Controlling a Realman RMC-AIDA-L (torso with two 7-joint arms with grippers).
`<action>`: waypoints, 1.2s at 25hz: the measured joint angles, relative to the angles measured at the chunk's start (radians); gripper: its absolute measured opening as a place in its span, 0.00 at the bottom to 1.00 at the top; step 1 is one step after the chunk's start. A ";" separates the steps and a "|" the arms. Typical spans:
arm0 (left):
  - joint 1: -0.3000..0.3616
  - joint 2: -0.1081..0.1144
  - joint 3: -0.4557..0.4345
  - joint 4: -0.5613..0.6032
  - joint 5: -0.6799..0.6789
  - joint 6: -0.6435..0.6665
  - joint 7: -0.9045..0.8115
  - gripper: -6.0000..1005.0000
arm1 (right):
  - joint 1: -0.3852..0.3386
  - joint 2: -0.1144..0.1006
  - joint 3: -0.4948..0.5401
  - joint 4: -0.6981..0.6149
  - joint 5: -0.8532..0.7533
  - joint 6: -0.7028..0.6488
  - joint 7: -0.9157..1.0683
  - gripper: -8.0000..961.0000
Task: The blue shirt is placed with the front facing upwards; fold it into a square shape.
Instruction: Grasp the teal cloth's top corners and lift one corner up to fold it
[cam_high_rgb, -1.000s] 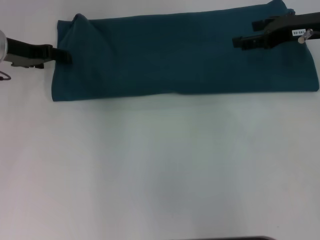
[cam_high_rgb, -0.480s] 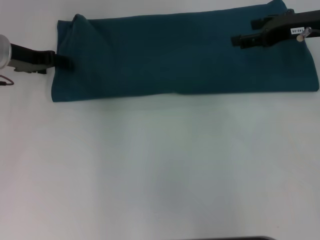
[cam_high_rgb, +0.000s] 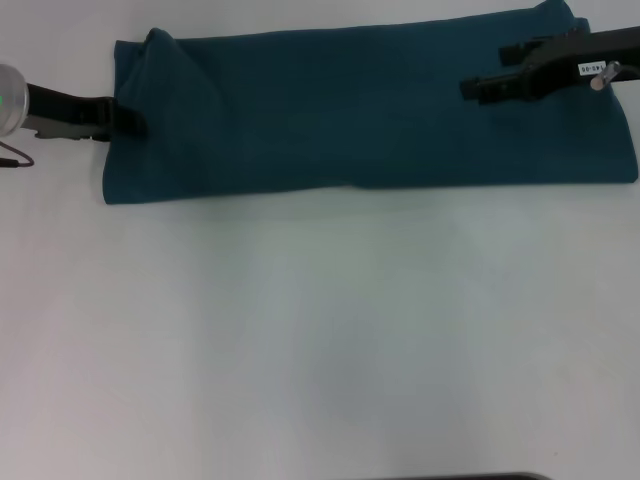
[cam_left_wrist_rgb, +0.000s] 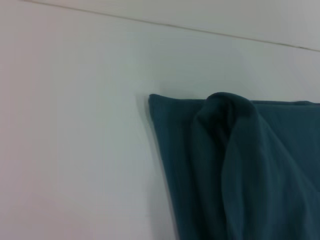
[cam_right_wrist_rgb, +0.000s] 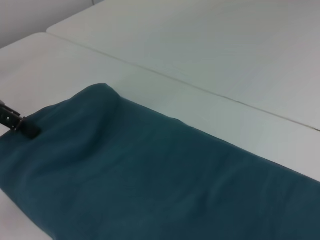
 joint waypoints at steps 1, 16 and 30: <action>0.000 0.000 0.001 -0.002 0.003 -0.001 -0.001 0.60 | 0.000 0.000 -0.001 0.000 0.000 0.000 0.000 0.89; 0.005 -0.006 0.003 -0.008 0.014 -0.018 -0.007 0.52 | 0.007 -0.004 -0.004 0.000 0.000 -0.001 0.002 0.89; -0.003 -0.006 -0.008 -0.020 -0.005 0.038 0.048 0.21 | 0.007 -0.004 -0.013 0.000 -0.009 -0.001 0.006 0.89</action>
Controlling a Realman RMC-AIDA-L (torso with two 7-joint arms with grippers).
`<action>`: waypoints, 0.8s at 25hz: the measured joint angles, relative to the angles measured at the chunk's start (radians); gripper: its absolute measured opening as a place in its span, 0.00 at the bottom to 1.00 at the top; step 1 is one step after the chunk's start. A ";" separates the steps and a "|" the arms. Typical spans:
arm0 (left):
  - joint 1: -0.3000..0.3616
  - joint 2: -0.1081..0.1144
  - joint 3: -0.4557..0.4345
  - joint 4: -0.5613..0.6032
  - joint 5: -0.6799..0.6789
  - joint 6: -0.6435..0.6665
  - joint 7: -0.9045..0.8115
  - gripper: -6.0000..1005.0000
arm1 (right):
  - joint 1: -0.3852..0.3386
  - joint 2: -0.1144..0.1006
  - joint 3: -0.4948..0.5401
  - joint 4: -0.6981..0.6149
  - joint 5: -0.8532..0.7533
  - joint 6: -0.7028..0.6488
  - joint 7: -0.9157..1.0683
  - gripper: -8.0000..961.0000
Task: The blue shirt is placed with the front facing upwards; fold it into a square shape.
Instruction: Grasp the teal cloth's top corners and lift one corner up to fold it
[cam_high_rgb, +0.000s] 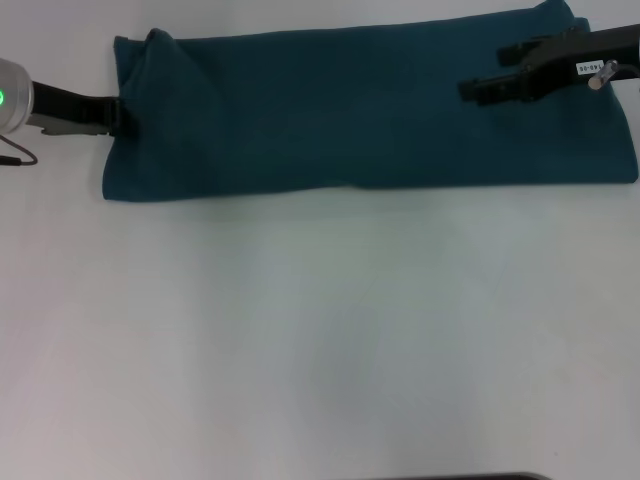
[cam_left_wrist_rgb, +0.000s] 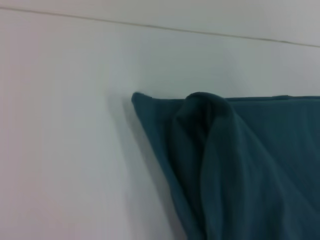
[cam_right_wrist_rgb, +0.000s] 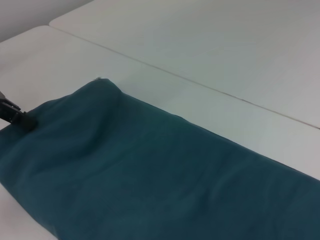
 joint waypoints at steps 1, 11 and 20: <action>0.001 -0.001 0.000 -0.002 -0.005 0.004 0.004 0.17 | 0.000 0.000 0.000 0.000 0.000 0.000 0.001 0.89; 0.013 -0.018 0.006 -0.061 -0.089 0.045 0.056 0.04 | -0.004 -0.002 0.000 0.000 0.000 0.000 0.007 0.89; 0.000 -0.062 0.012 -0.127 -0.091 0.071 0.068 0.02 | -0.006 -0.002 0.001 0.000 0.000 0.001 0.007 0.89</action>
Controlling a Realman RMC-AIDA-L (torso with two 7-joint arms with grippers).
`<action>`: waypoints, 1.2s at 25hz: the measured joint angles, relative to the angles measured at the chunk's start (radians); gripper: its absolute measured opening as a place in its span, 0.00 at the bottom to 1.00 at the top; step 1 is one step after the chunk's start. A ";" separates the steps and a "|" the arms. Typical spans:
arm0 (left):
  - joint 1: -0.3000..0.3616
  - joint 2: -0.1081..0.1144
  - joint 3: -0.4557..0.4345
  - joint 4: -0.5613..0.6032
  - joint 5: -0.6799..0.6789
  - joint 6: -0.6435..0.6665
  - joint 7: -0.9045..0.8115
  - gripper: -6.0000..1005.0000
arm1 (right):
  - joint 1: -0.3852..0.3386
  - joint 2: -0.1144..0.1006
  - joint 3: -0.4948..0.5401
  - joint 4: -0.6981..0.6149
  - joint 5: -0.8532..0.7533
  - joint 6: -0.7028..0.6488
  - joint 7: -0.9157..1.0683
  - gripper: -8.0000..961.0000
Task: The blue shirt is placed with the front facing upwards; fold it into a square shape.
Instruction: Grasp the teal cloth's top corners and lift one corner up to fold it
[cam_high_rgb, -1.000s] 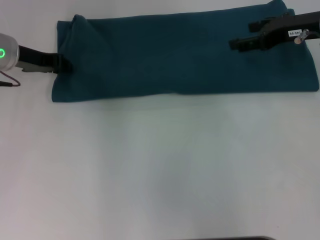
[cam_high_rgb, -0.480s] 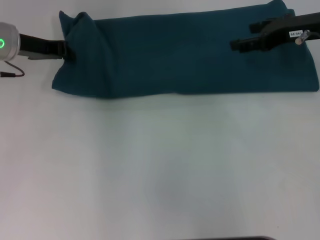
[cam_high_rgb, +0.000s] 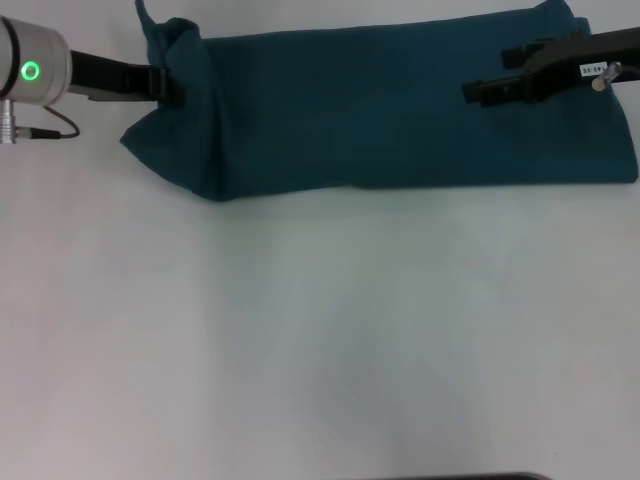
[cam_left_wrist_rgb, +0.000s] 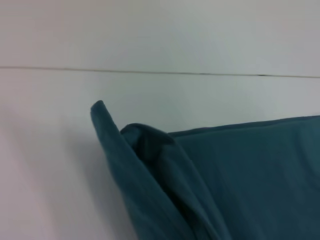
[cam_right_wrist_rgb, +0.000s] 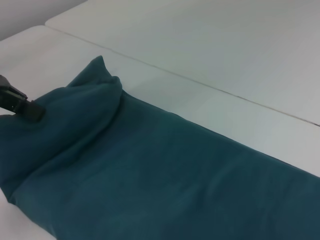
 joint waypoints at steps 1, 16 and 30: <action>-0.004 -0.003 0.002 0.000 0.000 0.001 0.002 0.02 | 0.001 0.000 0.000 0.000 0.000 0.000 0.000 0.89; 0.014 -0.038 0.017 -0.137 -0.001 0.097 -0.004 0.02 | -0.036 0.020 0.011 -0.001 0.119 0.057 -0.058 0.89; 0.068 -0.052 0.016 -0.258 -0.093 0.189 0.004 0.02 | -0.136 0.030 0.018 0.319 0.669 0.194 -0.594 0.47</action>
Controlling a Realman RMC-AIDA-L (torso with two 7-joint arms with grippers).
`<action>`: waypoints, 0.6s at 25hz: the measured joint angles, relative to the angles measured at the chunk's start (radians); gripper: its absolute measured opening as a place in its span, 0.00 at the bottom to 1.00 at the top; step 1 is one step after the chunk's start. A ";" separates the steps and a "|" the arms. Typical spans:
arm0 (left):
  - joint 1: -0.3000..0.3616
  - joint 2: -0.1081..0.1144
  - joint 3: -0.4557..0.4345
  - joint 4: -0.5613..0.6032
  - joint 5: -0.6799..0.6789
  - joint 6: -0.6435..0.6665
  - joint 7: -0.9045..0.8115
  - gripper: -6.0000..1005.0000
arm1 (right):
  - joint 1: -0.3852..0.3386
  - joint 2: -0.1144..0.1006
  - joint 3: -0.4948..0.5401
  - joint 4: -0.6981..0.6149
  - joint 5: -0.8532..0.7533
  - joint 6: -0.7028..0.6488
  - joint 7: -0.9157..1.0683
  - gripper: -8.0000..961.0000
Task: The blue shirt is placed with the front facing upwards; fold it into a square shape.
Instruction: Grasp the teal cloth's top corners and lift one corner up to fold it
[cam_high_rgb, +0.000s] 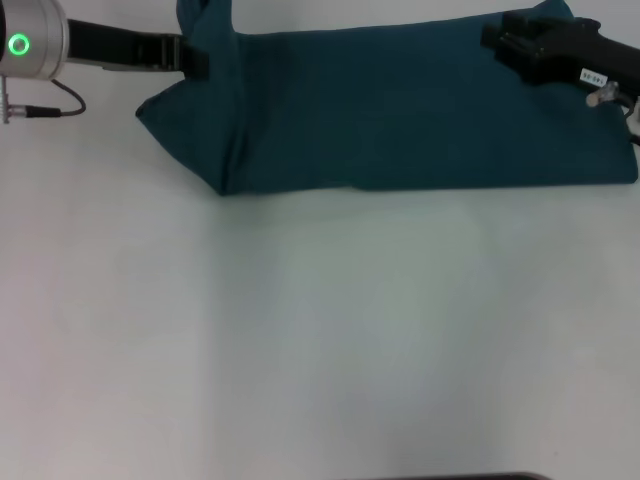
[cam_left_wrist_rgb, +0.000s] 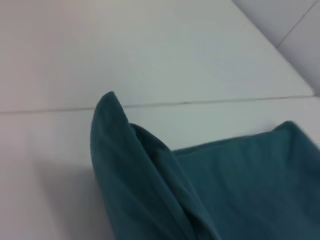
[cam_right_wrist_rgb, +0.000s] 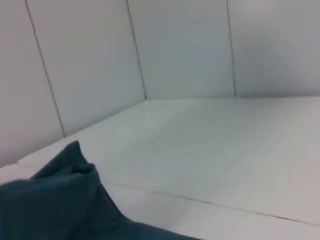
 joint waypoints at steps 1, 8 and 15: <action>-0.002 0.001 0.001 -0.009 -0.010 0.006 -0.001 0.02 | 0.004 0.001 -0.002 0.031 0.028 0.008 -0.049 0.44; 0.001 -0.003 0.000 -0.125 -0.053 0.072 -0.022 0.02 | 0.069 0.009 -0.008 0.251 0.180 0.057 -0.304 0.25; -0.005 -0.003 0.003 -0.167 -0.090 0.093 -0.038 0.02 | 0.160 0.017 -0.002 0.439 0.287 0.099 -0.515 0.03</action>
